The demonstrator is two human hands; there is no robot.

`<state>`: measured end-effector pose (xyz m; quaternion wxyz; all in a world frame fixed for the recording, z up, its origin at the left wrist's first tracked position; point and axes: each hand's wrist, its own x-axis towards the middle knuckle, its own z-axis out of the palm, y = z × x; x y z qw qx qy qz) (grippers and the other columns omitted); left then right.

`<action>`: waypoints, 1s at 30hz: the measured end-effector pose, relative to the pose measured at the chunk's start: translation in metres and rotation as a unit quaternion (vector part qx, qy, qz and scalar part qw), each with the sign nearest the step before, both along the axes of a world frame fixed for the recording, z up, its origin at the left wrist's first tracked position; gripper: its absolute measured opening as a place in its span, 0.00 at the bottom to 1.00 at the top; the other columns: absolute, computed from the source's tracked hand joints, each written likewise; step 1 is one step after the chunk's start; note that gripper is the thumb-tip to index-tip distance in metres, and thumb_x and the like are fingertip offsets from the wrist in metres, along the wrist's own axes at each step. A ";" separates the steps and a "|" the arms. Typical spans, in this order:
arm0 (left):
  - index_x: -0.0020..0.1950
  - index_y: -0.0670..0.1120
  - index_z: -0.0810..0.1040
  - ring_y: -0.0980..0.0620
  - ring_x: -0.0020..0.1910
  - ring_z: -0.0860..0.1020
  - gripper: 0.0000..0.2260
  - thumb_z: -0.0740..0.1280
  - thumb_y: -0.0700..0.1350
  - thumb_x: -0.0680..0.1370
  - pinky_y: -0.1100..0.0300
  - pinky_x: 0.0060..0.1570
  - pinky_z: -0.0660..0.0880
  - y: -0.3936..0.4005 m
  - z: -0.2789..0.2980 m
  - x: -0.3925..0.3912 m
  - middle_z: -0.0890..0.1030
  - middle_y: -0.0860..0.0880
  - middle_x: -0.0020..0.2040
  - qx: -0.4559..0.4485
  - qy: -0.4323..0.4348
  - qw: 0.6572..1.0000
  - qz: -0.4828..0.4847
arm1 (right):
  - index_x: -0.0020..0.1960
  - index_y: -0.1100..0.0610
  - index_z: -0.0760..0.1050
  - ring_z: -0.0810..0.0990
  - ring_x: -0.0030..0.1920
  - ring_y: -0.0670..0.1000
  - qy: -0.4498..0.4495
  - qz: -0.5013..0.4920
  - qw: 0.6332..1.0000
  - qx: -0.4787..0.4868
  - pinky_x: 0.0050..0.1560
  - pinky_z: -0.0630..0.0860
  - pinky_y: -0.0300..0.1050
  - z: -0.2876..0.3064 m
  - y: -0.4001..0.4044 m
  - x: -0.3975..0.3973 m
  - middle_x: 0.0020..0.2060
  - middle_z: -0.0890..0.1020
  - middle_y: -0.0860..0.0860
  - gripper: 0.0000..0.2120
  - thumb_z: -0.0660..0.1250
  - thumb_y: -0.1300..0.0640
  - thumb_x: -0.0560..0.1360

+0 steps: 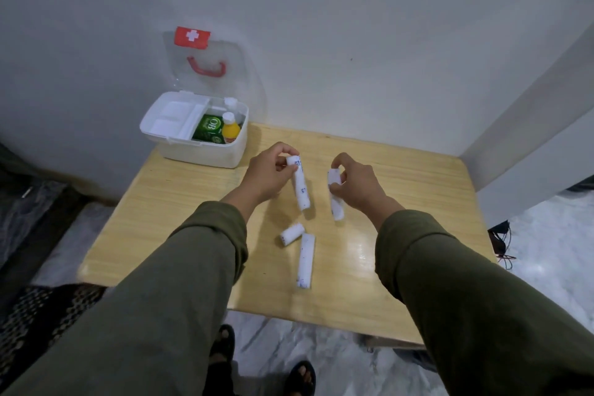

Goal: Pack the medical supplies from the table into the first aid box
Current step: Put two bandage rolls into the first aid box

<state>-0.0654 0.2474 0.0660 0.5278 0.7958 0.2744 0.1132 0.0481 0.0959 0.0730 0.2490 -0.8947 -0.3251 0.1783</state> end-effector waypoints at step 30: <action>0.55 0.50 0.78 0.54 0.51 0.79 0.09 0.68 0.40 0.76 0.63 0.52 0.74 0.214 0.051 -0.043 0.80 0.53 0.50 0.090 -0.050 0.991 -0.084 | 0.50 0.56 0.67 0.72 0.37 0.53 -0.078 -0.080 0.983 0.145 0.37 0.69 0.43 0.052 0.220 -0.085 0.37 0.75 0.54 0.11 0.66 0.63 0.72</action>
